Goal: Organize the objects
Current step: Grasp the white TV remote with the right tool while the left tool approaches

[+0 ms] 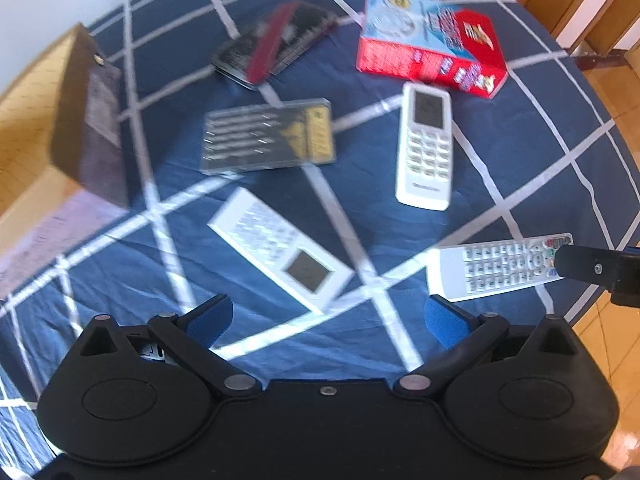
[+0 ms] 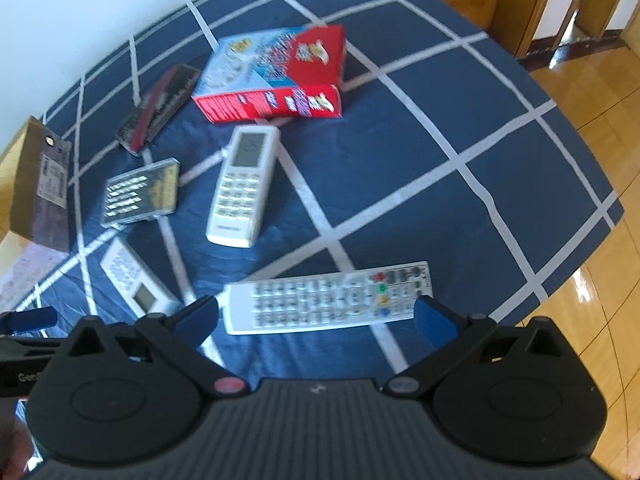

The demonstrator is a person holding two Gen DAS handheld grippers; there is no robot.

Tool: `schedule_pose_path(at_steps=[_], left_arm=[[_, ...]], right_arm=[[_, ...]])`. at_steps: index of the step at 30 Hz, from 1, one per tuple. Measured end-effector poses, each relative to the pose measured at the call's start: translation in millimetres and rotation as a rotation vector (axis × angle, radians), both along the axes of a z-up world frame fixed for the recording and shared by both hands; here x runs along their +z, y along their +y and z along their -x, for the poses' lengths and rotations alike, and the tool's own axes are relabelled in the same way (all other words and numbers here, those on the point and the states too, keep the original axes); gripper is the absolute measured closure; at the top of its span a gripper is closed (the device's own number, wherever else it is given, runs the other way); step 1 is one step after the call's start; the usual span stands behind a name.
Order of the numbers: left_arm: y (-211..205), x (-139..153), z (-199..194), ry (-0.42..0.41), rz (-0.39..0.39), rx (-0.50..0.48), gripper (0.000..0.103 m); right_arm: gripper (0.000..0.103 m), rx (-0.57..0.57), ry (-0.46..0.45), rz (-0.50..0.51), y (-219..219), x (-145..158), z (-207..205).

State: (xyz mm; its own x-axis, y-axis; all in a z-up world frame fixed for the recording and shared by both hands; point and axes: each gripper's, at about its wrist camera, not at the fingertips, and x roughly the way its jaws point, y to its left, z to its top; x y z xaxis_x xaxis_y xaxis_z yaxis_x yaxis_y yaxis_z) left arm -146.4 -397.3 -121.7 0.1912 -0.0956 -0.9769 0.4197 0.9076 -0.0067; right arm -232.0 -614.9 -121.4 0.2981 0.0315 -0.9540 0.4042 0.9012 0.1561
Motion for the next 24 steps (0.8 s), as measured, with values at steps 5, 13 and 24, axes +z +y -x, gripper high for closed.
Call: schedule_pose_path(at_steps=[5, 13, 24], left_arm=[[-26, -26, 1, 0.069, 0.001, 0.003, 0.0], [-43, -56, 1, 0.147, 0.02, 0.06, 0.0], [-65, -68, 7, 0.194, 0.068, 0.063, 0.0]], right_arm=[[0.0, 0.021, 0.044, -0.042, -24, -24, -8], [0.0, 0.077, 0.117, -0.11, -41, -61, -21], [0.0, 0.101, 0.156, -0.169, -53, -84, -34]])
